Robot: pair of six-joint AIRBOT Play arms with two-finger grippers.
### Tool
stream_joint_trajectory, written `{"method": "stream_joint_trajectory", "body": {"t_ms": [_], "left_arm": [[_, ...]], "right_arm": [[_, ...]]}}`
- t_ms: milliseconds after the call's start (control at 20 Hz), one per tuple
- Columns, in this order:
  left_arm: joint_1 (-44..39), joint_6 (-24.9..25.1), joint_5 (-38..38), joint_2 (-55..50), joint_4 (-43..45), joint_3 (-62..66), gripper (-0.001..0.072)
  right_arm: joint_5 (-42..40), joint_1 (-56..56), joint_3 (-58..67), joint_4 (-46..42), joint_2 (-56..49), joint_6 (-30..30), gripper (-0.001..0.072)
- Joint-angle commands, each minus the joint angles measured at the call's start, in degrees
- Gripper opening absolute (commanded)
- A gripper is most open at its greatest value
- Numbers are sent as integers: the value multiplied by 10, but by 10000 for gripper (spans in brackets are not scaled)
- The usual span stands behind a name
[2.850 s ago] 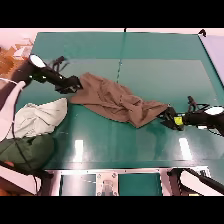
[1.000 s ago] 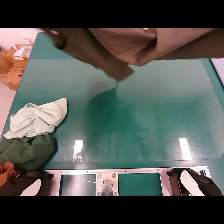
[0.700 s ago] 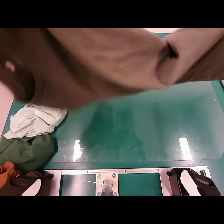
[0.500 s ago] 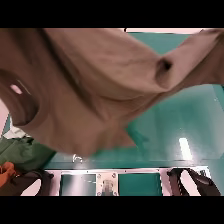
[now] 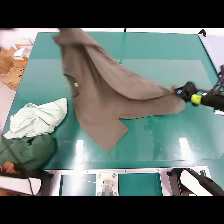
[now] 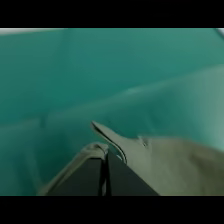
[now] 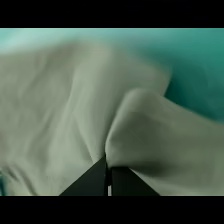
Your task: Fold the shirts.
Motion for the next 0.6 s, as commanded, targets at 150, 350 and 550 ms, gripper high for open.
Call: {"method": "stream_joint_trajectory", "body": {"t_ms": [150,350,550], "left_arm": [[-37,-9,-4,-167,-41,0,515],[9,-65,-122,-156,-36,52,656],[88,-97,-327,-120,-36,62,22]], "right_arm": [[-33,0,16,60,-193,-61,15],[28,-35,92,46,-200,-73,290],[165,-116,160,-9,-196,-70,256]]}}
